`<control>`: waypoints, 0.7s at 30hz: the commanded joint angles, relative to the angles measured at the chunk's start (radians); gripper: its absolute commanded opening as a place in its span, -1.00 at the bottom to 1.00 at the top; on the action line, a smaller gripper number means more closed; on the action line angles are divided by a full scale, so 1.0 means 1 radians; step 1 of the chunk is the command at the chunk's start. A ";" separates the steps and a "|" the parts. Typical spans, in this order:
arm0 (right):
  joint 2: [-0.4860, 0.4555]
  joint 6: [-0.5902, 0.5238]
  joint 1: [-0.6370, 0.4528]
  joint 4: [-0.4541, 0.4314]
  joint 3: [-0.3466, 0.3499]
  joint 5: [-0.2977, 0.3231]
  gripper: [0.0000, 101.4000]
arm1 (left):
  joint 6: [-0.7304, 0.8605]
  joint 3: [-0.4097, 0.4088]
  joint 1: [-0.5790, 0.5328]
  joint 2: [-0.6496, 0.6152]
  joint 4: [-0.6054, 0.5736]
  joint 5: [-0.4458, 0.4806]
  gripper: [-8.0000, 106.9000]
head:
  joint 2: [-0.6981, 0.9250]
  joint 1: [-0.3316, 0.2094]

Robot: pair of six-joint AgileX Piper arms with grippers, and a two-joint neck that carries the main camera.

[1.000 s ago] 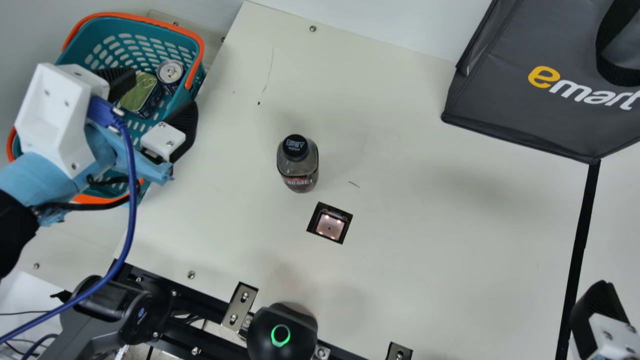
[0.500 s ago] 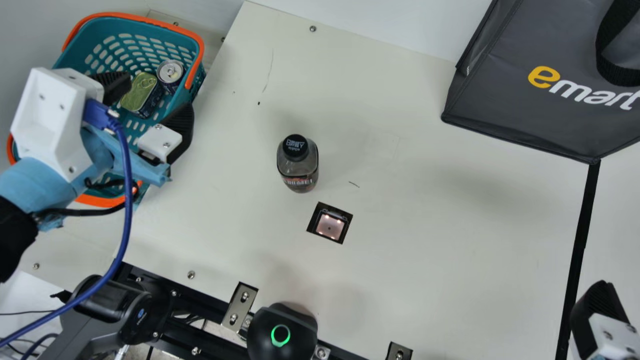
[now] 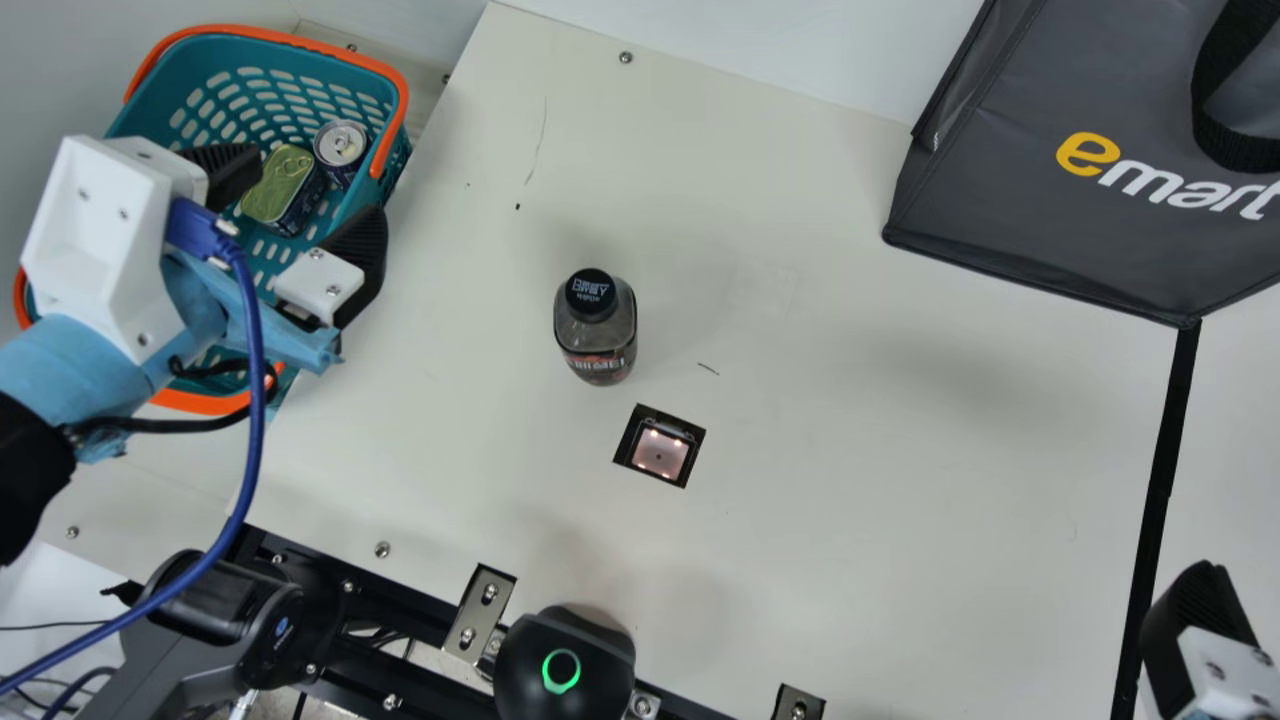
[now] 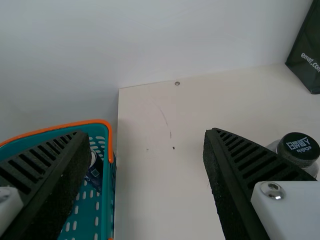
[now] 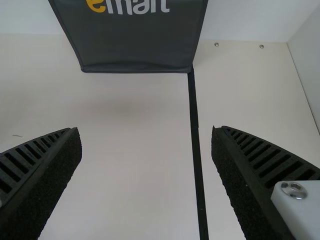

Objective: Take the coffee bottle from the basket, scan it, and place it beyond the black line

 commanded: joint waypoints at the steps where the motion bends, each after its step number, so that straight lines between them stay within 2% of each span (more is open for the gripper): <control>1: 0.000 0.000 0.000 0.000 0.000 0.000 0.79 | 0.000 0.000 0.000 0.000 0.000 0.000 0.71 | 0.002 -0.027; 6: 0.000 0.000 0.000 0.000 0.000 0.000 0.79 | 0.000 0.000 0.000 0.000 0.000 0.000 0.71 | 0.002 -0.027; 21: 0.000 0.000 0.000 0.000 0.000 0.000 0.79 | 0.000 0.000 0.000 0.000 0.000 0.000 0.71 | -0.347 -0.027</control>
